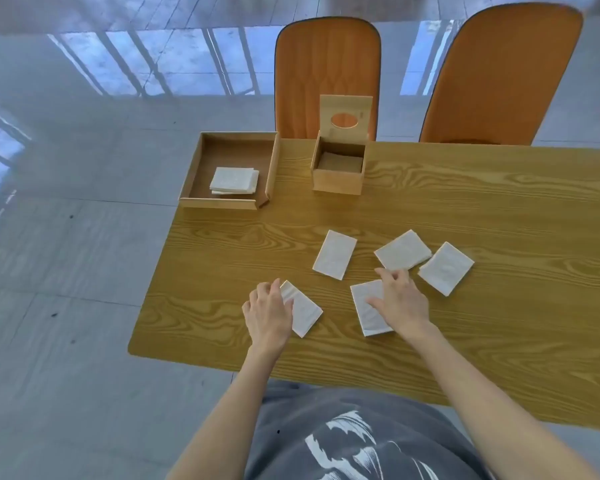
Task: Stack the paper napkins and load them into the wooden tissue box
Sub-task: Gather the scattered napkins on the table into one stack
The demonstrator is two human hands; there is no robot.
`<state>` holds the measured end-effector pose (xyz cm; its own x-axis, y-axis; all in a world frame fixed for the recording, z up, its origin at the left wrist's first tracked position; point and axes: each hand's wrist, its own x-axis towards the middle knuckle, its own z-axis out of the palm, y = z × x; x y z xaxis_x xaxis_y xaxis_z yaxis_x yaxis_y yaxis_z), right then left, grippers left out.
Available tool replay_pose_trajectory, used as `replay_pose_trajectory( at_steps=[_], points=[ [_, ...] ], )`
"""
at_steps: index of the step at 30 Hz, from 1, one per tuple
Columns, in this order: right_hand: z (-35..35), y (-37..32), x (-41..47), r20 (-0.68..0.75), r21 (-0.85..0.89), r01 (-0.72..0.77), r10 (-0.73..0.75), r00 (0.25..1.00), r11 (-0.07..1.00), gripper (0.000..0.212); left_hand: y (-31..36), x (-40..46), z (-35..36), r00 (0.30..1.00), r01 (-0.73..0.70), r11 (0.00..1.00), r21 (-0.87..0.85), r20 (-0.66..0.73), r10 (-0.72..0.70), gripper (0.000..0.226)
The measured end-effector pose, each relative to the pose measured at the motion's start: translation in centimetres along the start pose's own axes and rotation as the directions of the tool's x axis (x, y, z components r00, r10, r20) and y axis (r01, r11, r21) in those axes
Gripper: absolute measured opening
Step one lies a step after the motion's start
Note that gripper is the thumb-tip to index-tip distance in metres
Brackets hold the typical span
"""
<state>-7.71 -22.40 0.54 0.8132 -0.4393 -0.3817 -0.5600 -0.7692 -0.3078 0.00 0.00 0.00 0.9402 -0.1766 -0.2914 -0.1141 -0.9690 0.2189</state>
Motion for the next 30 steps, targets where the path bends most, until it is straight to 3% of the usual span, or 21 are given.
replay_pose_trajectory(
  at_steps=[4,11,17,23,27,30],
  points=[
    [0.2,-0.3,0.5,0.088,-0.046,-0.069,0.072,0.993,0.997,0.068,-0.9,0.3,0.4,0.992,0.112,0.994,-0.012,0.052,-0.111,0.062],
    [0.6,-0.3,1.0,0.045,-0.027,-0.072,0.073,0.996,0.997,0.045,-1.7,1.2,0.9,0.974,0.217,0.969,-0.121,0.097,-0.206,0.049],
    [0.9,0.1,1.4,0.051,-0.016,-0.037,0.038,0.998,0.999,0.046,-1.5,1.7,0.9,0.974,0.205,0.925,-0.32,0.161,-0.16,0.032],
    [1.1,0.6,1.1,0.109,0.063,-0.118,0.111,0.988,0.991,0.075,-0.9,1.3,1.4,0.973,0.222,0.717,-0.66,0.197,-0.12,0.028],
    [1.0,0.9,1.0,0.115,0.081,-0.169,0.159,0.981,0.982,0.058,-0.6,1.3,2.1,0.948,0.318,0.481,-0.817,0.288,-0.138,0.026],
    [1.2,1.0,0.7,0.066,0.108,-0.143,0.137,0.988,0.984,0.042,-0.5,1.3,2.6,0.937,0.35,0.398,-0.848,0.316,-0.152,0.018]
  ],
)
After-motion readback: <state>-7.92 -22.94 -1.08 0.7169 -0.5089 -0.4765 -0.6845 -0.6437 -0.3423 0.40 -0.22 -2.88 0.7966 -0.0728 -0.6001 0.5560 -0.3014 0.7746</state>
